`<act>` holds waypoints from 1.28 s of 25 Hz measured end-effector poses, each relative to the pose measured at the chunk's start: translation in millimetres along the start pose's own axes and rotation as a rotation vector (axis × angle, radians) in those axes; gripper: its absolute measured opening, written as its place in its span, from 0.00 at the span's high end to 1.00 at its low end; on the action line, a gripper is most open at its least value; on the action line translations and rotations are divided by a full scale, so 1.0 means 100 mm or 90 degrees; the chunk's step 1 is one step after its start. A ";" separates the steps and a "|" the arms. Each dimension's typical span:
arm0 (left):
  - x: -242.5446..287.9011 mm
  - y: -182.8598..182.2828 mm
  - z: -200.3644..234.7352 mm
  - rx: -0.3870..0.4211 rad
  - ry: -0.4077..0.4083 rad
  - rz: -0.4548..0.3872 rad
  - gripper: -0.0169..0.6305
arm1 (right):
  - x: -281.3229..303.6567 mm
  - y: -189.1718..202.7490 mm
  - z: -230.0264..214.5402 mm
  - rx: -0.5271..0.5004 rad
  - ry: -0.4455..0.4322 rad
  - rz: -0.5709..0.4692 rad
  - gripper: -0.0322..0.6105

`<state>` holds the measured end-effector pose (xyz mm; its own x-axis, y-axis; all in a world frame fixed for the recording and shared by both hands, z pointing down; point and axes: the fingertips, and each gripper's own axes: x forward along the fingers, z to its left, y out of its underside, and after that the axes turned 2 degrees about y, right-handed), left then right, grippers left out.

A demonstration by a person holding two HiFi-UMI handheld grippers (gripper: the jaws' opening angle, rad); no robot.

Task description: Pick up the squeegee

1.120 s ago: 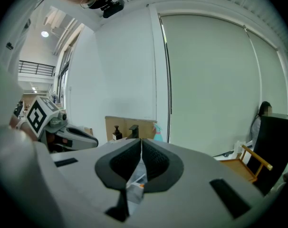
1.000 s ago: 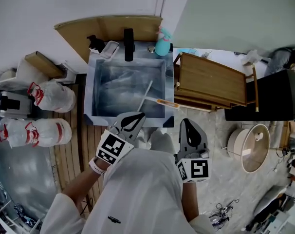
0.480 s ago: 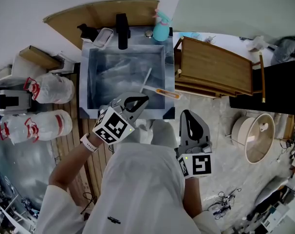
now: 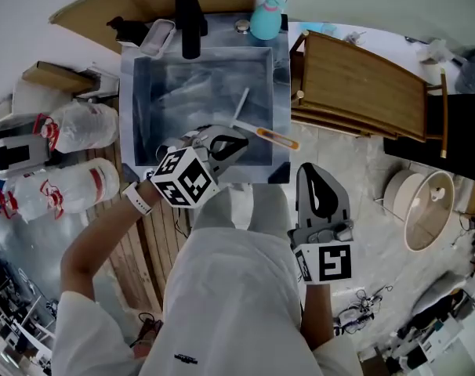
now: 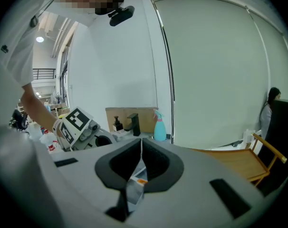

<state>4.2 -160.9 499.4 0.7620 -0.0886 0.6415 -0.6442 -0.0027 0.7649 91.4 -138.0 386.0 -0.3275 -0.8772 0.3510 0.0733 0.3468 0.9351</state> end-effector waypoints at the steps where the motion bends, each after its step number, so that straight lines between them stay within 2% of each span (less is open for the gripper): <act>1: 0.06 0.05 0.02 0.012 0.008 0.004 0.97 | 0.04 0.04 -0.01 0.004 0.001 0.004 0.94; 6: 0.32 0.34 0.03 0.077 0.063 0.023 0.96 | 0.18 0.24 0.03 0.014 -0.017 0.041 0.94; 11: 0.58 0.51 0.07 0.105 0.116 0.041 0.95 | 0.30 0.35 -0.01 0.016 -0.026 0.056 0.94; 13: 0.65 0.62 0.07 0.117 0.141 0.056 0.84 | 0.36 0.41 0.00 0.020 -0.031 0.066 0.94; 15: 0.74 0.74 0.09 0.129 0.159 0.073 0.81 | 0.42 0.45 0.01 0.022 -0.035 0.067 0.94; 20: 0.93 0.87 0.12 0.154 0.184 0.082 0.81 | 0.52 0.52 0.08 0.050 -0.038 0.084 0.94; 23: 1.03 0.94 0.12 0.176 0.201 0.091 0.81 | 0.54 0.59 0.08 0.027 -0.047 0.088 0.94; 32: 1.26 1.14 0.05 0.236 0.260 0.131 0.81 | 0.54 0.75 0.06 0.032 -0.042 0.106 0.94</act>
<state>26.4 -177.5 667.3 0.5353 0.2658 0.8018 -0.7062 -0.3801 0.5974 74.0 -157.4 474.6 -0.3758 -0.7836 0.4947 0.0841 0.5028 0.8603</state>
